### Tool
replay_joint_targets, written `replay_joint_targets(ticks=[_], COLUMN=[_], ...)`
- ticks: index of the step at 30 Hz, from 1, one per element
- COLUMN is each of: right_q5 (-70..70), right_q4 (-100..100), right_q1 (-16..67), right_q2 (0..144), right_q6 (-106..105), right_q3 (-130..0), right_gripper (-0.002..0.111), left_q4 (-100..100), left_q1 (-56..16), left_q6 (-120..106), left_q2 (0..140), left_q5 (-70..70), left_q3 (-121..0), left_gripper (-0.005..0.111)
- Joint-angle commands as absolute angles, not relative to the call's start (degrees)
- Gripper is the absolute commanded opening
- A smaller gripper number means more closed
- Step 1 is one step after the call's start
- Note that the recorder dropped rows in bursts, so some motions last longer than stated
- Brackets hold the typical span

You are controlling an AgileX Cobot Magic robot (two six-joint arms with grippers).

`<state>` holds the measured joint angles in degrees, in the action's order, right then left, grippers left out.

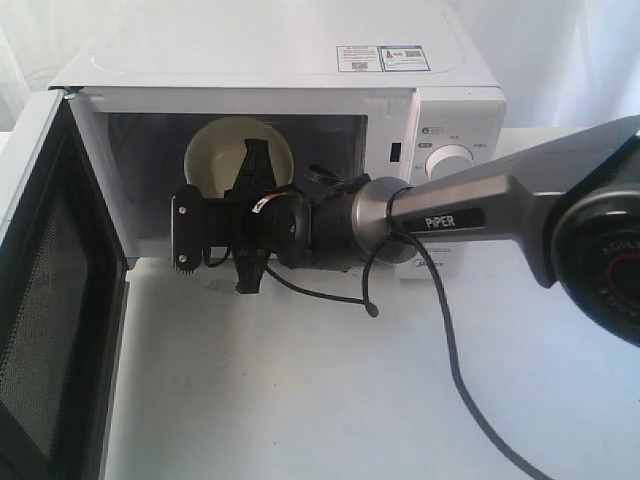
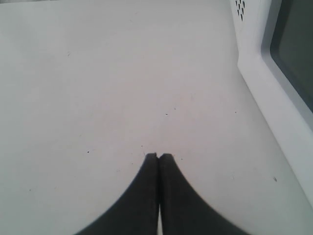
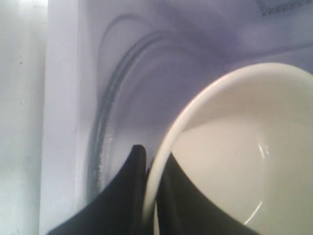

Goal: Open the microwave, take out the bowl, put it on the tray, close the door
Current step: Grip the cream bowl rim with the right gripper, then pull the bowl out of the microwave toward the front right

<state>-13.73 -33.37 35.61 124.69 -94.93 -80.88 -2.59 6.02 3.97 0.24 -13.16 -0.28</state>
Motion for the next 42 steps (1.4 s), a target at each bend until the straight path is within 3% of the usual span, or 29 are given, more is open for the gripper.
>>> replay_joint_targets(ticks=[1, 30, 36, 42], right_q5=[-13.2, 5.3, 9.1, 21.9], right_q4=[-33.2, -32.3, -24.6, -5.8], right_q1=[36.4, 46.3, 47.5, 47.5], right_q2=[121.0, 95.4, 90.9, 86.5], right_q6=[-95.6, -80.2, -71.3, -52.1], right_q3=[-78.5, -55.4, -52.5, -52.5], right_gripper=[0.000, 0.000, 0.000, 0.000], left_q4=[-2.1, -2.1, -2.1, -2.1], left_q1=[6.1, 6.1, 6.1, 6.1], left_q6=[4.0, 4.0, 4.0, 4.0], left_q2=[0.0, 0.0, 0.0, 0.0], left_q5=[-13.3, -13.3, -13.3, -13.3], left_q3=[0.0, 0.0, 0.0, 0.0], left_gripper=[0.000, 0.000, 0.000, 0.000])
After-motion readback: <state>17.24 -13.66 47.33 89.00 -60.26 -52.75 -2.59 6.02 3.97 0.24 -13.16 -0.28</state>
